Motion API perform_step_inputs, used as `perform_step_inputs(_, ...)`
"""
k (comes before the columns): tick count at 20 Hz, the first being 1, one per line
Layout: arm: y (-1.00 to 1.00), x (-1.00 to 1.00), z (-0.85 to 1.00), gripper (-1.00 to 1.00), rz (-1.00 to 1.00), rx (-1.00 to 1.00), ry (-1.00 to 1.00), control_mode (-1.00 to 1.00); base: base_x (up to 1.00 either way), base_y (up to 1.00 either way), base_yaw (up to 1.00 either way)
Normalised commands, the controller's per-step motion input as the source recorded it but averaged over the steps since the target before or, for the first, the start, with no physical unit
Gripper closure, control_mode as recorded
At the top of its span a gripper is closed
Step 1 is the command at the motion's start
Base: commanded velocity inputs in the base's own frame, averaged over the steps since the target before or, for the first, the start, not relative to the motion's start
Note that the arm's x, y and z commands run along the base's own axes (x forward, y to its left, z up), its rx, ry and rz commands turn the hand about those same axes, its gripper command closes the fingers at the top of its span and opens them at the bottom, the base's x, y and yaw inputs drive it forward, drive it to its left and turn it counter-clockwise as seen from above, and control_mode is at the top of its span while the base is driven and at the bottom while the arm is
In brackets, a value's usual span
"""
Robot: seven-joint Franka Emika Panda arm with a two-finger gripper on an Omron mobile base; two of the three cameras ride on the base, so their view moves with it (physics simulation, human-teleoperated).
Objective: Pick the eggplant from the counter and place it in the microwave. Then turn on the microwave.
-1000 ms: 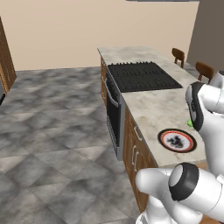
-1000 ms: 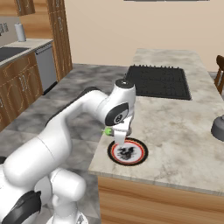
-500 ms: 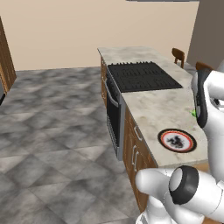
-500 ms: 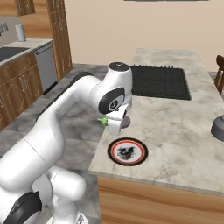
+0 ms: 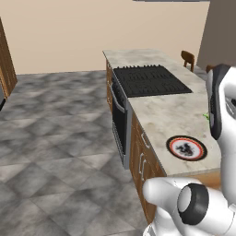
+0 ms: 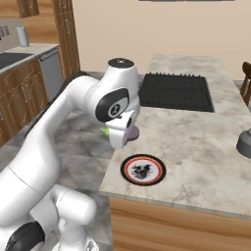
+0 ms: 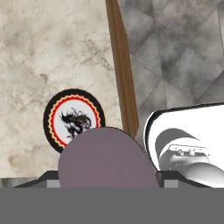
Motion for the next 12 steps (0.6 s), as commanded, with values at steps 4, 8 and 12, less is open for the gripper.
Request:
perform_step_inputs(4,0.33,-0.39,0.23,1.0,-0.02,-0.02,0.0,-1.0,0.0,0.0,0.0)
perform_step_inputs(8,0.39,-0.39,0.24,1.0,-0.02,-0.04,0.0,-1.0,0.0,0.0,0.0)
perform_step_inputs(12,0.29,-0.25,0.21,1.0,-0.01,-0.04,0.0,-1.0,0.0,0.0,0.0)
